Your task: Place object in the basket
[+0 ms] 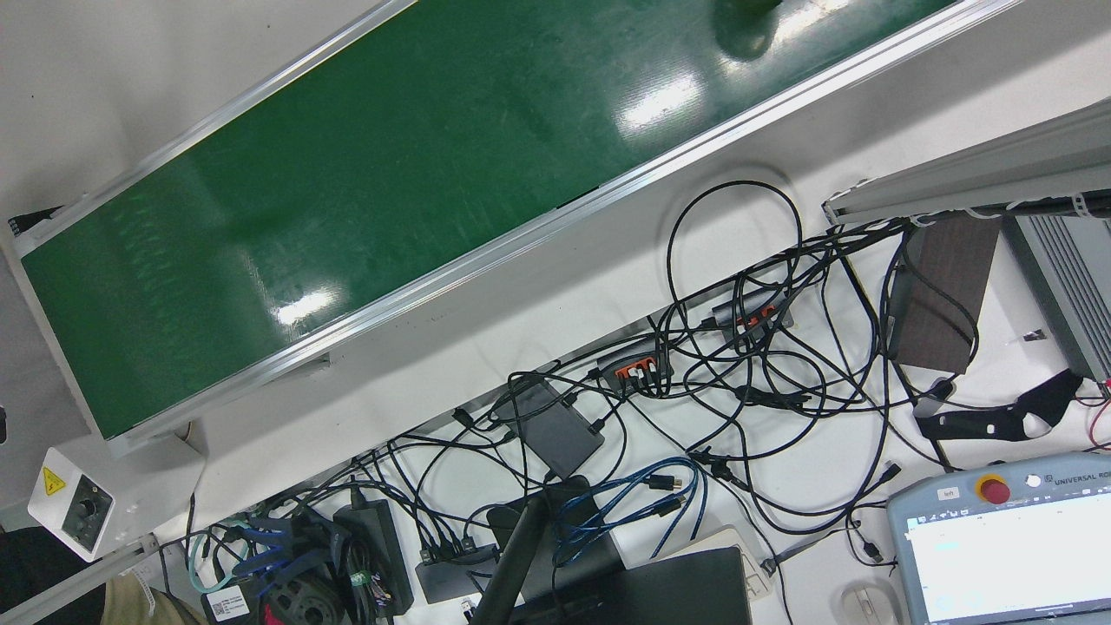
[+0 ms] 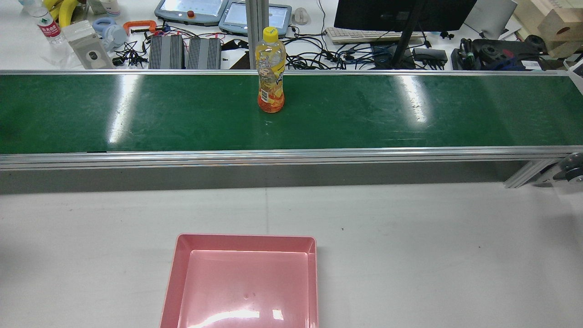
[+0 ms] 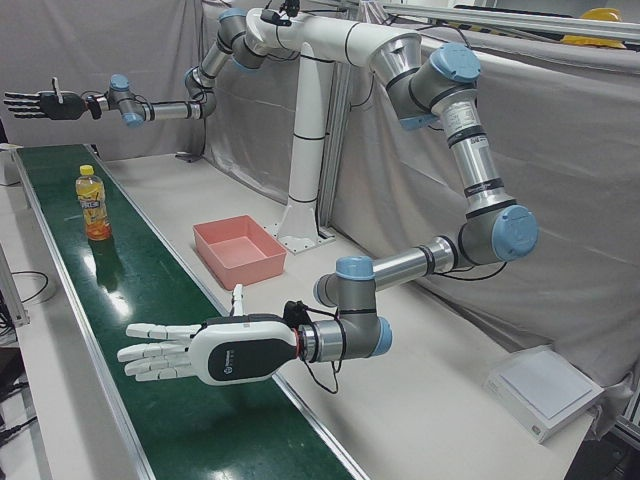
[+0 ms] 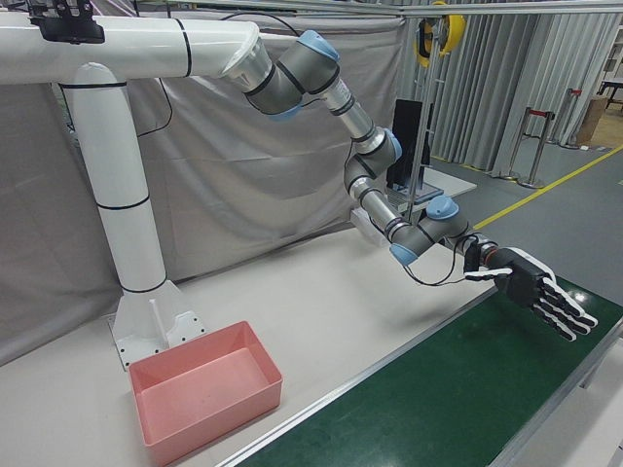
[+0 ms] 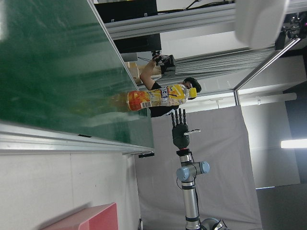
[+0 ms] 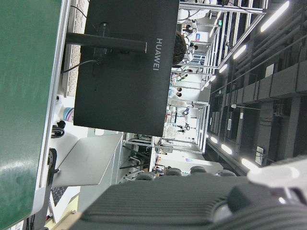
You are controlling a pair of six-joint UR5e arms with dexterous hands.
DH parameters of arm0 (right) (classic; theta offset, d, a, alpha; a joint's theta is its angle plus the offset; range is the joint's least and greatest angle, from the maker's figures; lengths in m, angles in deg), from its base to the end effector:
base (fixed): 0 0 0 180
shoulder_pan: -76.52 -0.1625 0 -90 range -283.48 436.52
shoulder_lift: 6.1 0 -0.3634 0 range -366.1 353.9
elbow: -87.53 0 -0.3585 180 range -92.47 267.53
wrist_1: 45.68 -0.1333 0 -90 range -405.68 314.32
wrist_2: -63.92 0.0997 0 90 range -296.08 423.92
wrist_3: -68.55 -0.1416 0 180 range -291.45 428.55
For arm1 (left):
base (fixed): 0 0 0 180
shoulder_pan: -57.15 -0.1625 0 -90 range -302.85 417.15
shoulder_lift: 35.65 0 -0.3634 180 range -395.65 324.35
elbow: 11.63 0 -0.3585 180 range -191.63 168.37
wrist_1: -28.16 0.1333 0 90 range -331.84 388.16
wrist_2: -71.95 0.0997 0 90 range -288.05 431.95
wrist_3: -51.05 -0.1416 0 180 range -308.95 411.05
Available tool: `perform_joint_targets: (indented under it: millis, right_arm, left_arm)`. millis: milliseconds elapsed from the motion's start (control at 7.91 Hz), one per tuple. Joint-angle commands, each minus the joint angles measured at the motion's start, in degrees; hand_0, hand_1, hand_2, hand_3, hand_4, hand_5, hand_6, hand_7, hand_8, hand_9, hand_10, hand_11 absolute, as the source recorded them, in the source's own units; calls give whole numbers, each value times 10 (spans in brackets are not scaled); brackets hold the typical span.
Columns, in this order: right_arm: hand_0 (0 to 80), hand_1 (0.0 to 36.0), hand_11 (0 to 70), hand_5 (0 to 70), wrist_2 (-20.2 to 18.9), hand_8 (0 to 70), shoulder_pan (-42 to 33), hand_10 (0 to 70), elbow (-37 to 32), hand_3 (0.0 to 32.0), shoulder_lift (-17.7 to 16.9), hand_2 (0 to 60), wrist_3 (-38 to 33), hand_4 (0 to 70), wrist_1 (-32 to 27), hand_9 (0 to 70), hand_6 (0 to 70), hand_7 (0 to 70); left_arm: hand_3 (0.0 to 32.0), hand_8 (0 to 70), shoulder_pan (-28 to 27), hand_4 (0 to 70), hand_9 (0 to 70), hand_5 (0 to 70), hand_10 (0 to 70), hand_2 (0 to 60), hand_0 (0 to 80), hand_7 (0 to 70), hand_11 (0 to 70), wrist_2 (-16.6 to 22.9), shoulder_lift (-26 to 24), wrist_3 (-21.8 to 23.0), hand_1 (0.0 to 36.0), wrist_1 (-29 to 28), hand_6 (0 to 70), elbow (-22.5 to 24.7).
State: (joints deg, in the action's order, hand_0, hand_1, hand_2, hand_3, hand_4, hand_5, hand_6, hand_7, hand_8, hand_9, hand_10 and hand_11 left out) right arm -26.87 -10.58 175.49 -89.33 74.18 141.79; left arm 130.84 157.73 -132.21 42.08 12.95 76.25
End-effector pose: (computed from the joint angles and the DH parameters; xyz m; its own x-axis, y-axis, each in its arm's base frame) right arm 0.1040 -0.5427 0.6002 -0.9929 0.0687 0.0973 -0.1003 -0.0412 -0.9941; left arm 0.0209 -0.5831 0.5422 -0.9794 -0.1606 -0.1224 0.0590 0.3521 -0.9341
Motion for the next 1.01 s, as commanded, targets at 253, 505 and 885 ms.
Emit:
perform_joint_targets:
  millis: [253, 505, 885]
  right_arm:
    - [0, 0, 0, 0, 0, 0, 0, 0, 0, 0, 0, 0, 0, 0, 0, 0, 0, 0]
    - [0, 0, 0, 0, 0, 0, 0, 0, 0, 0, 0, 0, 0, 0, 0, 0, 0, 0]
    - [0, 0, 0, 0, 0, 0, 0, 0, 0, 0, 0, 0, 0, 0, 0, 0, 0, 0]
  left_arm:
    - [0, 1, -19, 78, 0, 78, 19, 0, 646, 0, 47, 1, -53, -89, 44, 129, 0, 74]
    - [0, 2, -6, 78, 0, 90, 12, 0, 637, 0, 36, 4, -59, -90, 48, 176, 0, 132]
    - [0, 0, -35, 65, 0, 83, 20, 0, 603, 0, 47, 3, -125, -91, 41, 209, 0, 132]
